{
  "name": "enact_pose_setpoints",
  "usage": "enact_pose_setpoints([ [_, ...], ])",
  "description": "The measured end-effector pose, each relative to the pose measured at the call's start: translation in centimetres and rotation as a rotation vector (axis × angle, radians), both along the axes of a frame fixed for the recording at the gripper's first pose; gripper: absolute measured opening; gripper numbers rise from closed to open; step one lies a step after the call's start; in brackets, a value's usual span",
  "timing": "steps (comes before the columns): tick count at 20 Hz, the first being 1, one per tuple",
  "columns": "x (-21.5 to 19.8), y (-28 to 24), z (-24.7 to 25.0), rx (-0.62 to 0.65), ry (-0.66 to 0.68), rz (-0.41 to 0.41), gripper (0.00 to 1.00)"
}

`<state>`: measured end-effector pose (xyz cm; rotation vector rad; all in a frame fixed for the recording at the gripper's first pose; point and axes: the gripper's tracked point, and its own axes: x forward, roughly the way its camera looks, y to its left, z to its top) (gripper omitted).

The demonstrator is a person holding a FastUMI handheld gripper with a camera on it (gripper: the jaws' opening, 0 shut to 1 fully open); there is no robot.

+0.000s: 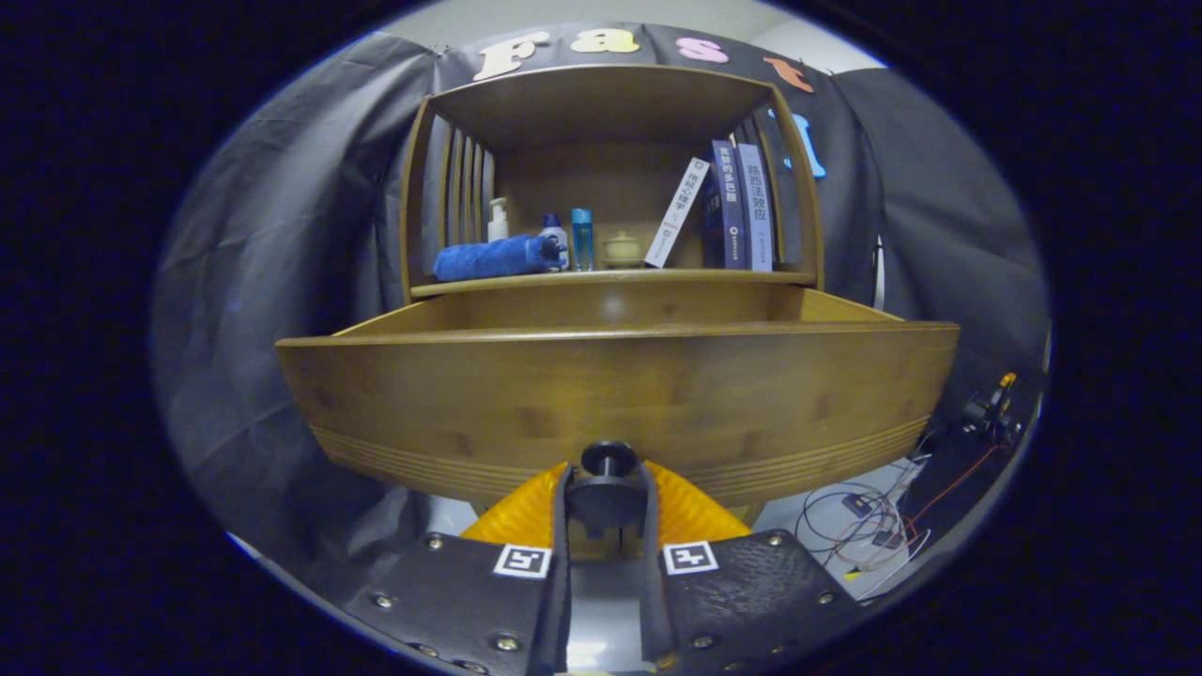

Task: Pull open the drawer, take out the items inside it, and place them on the countertop above the cabinet.

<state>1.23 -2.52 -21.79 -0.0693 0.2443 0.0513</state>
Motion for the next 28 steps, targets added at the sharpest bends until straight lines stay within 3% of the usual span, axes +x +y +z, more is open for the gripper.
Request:
enact_pose_setpoints([
  [3,-0.7,0.0,-0.1,0.024,0.066,0.030,0.29],
  [5,-1.5,0.4,2.2,0.132,0.024,0.043,0.53],
  [8,-1.4,-2.0,4.8,0.064,-0.011,-0.020,0.97],
  [14,0.0,-2.4,10.8,-0.048,-0.071,-0.075,0.98],
  [20,4.8,-0.9,14.6,-0.113,-0.070,-0.088,0.98],
  [24,9.1,-0.2,13.2,-0.132,0.099,-0.105,0.97],
  [28,11.7,0.1,8.4,-0.114,0.428,-0.129,0.97],
])
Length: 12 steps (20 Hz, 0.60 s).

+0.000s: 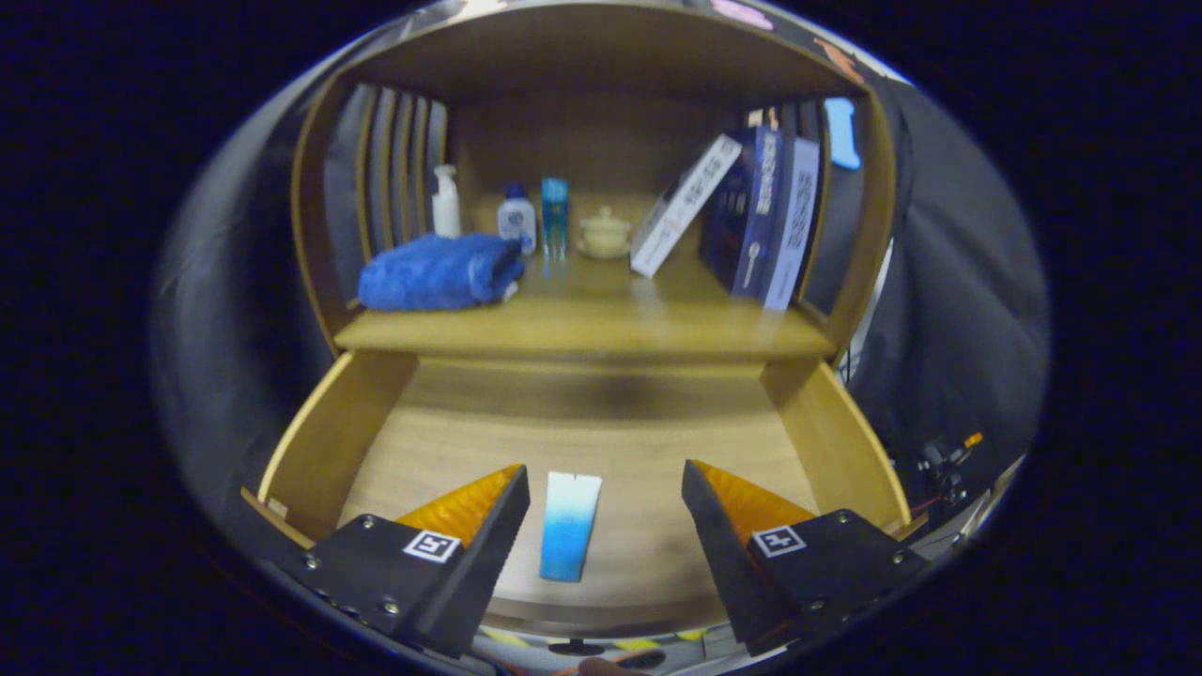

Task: Pull open the drawer, take out the items inside it, and place them on the countertop above the cabinet.

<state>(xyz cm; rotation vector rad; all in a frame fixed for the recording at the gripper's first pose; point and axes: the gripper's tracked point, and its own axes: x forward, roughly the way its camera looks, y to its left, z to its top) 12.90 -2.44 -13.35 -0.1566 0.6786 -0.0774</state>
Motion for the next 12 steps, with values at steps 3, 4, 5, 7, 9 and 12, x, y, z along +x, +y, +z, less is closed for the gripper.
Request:
enact_pose_setpoints([
  [3,0.3,0.1,-4.3,0.015,0.219,-0.026,0.98],
  [4,0.3,0.2,-5.7,0.011,0.281,-0.021,0.98],
  [5,0.3,0.1,-6.6,0.009,0.322,-0.031,0.98],
  [7,0.0,0.2,-8.0,0.020,0.386,-0.046,0.93],
  [9,-0.4,0.3,-9.4,0.057,0.437,-0.076,0.91],
  [12,-1.5,1.6,-10.9,0.158,0.543,-0.112,0.74],
])
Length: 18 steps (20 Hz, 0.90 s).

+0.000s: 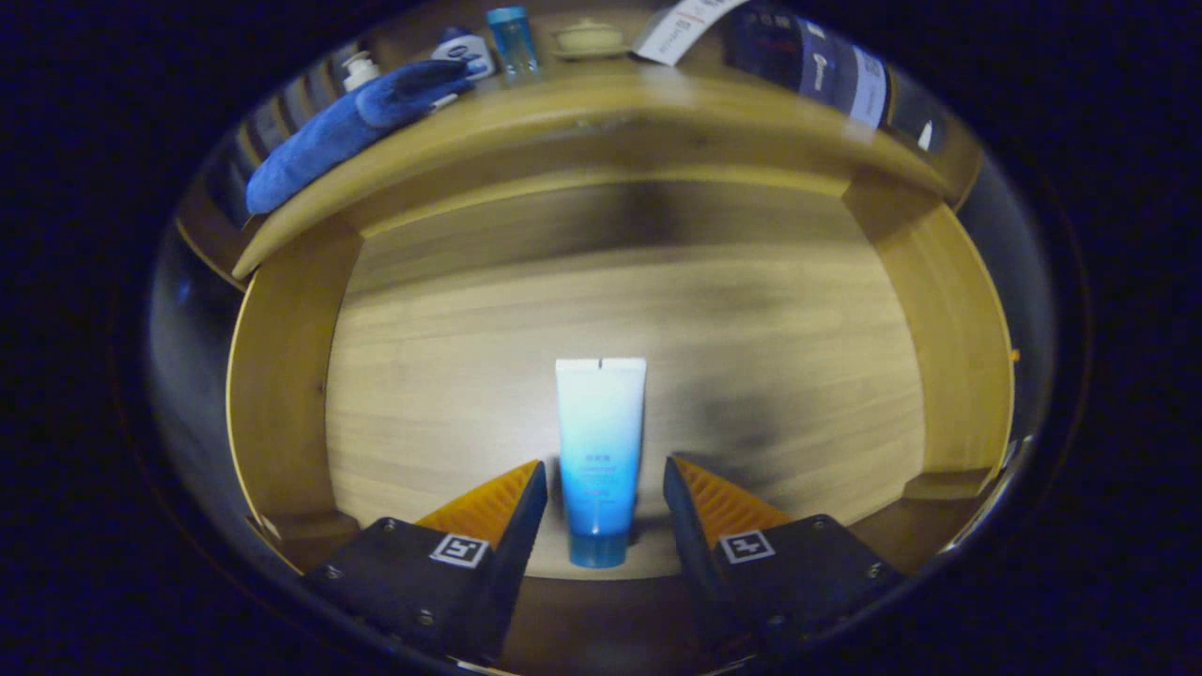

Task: Pull open the drawer, take out the items inside it, and place them on the countertop above the cabinet.

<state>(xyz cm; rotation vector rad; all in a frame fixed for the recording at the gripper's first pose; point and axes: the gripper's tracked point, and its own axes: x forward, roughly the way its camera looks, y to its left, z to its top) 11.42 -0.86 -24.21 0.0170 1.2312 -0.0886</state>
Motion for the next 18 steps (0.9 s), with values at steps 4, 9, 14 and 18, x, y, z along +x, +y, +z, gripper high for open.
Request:
enact_pose_setpoints([
  [4,0.4,0.2,0.5,0.040,-0.080,0.009,0.42],
  [9,1.3,0.8,2.9,0.068,-0.273,0.132,0.41],
  [14,1.9,0.2,7.6,0.028,-0.504,0.228,0.41],
  [18,2.2,-0.7,14.5,-0.157,-0.765,0.310,0.41],
])
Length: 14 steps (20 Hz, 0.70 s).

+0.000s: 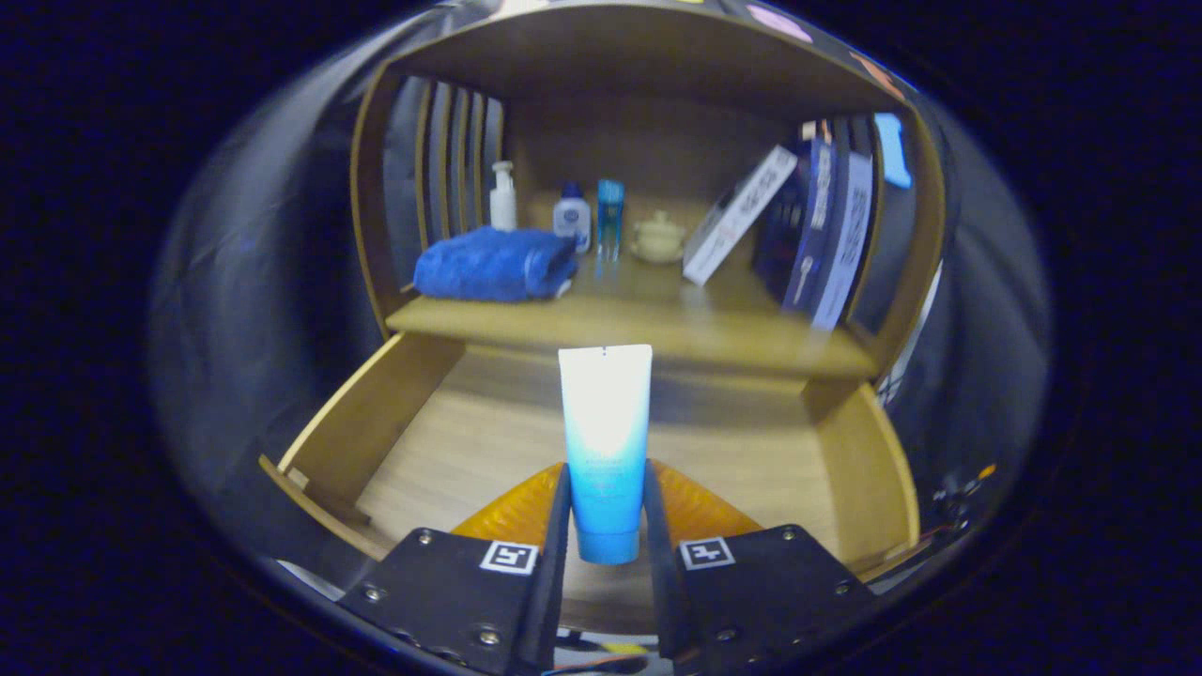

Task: Pull open the drawer, take out the items inside it, and place them on the countertop above the cabinet.

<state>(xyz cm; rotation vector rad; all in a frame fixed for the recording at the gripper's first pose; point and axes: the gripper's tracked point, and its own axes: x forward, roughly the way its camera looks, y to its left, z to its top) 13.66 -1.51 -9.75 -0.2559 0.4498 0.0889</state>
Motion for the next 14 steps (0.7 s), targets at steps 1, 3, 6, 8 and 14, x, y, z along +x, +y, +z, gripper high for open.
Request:
enact_pose_setpoints([
  [1,0.0,0.0,1.5,-0.027,-0.052,0.006,0.41],
  [3,-0.5,0.3,4.4,-0.053,-0.145,0.016,0.40],
  [6,0.2,1.0,7.3,-0.051,-0.235,0.018,0.41],
  [8,0.9,1.1,8.6,-0.037,-0.260,0.006,0.40],
  [14,4.8,1.7,8.8,0.050,-0.260,-0.044,0.41],
])
